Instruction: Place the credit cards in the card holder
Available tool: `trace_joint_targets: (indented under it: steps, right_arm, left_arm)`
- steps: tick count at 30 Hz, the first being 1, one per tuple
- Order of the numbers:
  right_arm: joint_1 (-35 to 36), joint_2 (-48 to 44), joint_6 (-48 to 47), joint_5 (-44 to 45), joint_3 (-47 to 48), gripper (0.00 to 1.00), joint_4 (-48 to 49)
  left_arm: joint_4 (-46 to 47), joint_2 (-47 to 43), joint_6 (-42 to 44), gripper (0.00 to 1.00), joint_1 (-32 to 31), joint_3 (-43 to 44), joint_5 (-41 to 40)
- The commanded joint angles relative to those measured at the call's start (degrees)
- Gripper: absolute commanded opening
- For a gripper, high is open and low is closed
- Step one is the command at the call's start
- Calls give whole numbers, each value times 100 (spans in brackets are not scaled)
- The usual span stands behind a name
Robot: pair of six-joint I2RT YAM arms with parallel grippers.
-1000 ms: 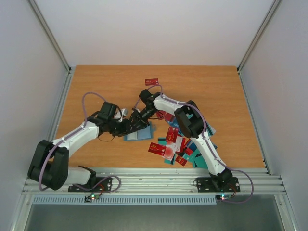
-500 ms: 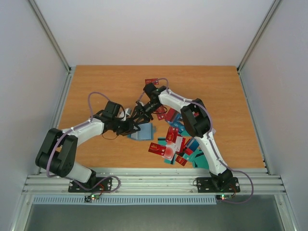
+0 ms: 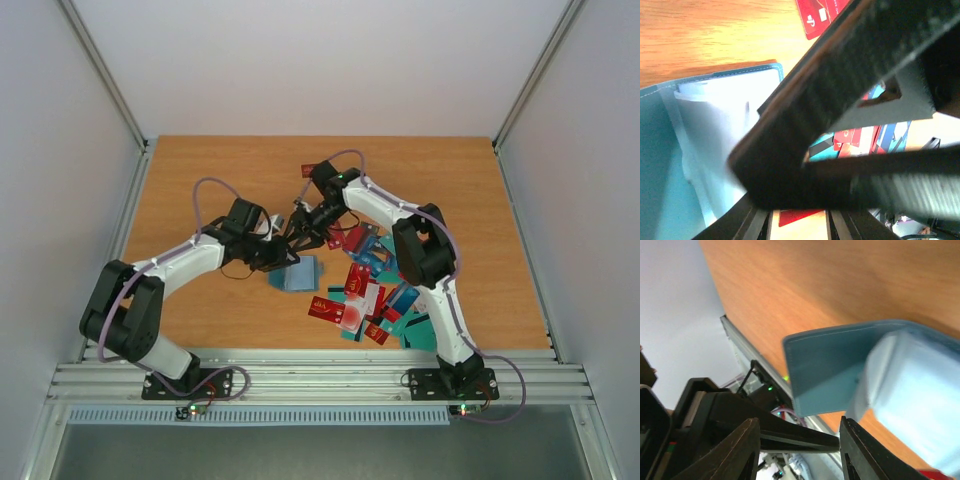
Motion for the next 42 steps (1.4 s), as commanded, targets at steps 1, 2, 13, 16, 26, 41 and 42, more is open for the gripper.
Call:
trace_joint_targets:
  steps: [1, 2, 13, 16, 26, 41, 42]
  right_arm:
    - [-339, -529, -503, 719, -251, 45, -490]
    - [-412, -680, -523, 817, -416, 45, -472]
    - [-1229, -3039, -460, 2133, -3138, 49, -132]
    - [-1242, -3527, -461, 2226, -3731, 50, -140]
    - [-1229, -4341, -302, 1084, -5570, 55, 932]
    - [-908, -2711, -1070, 654, -4687, 56, 1455]
    - [-901, -2636, -1210, 714, -4646, 56, 1371]
  left_arm:
    - [-362, 167, 144, 31, -229, 453, -252]
    - [-431, 174, 172, 31, -297, 556, -307]
    - [-757, 337, 156, 31, -1152, 1256, -583]
    - [-971, 434, 293, 32, -1507, 1425, -660]
    - [-1486, 555, 670, 32, -2412, 1103, -1136]
    - [-602, 168, -224, 29, -2769, -118, -1269]
    - [-605, 127, -234, 29, -2769, -161, -1354]
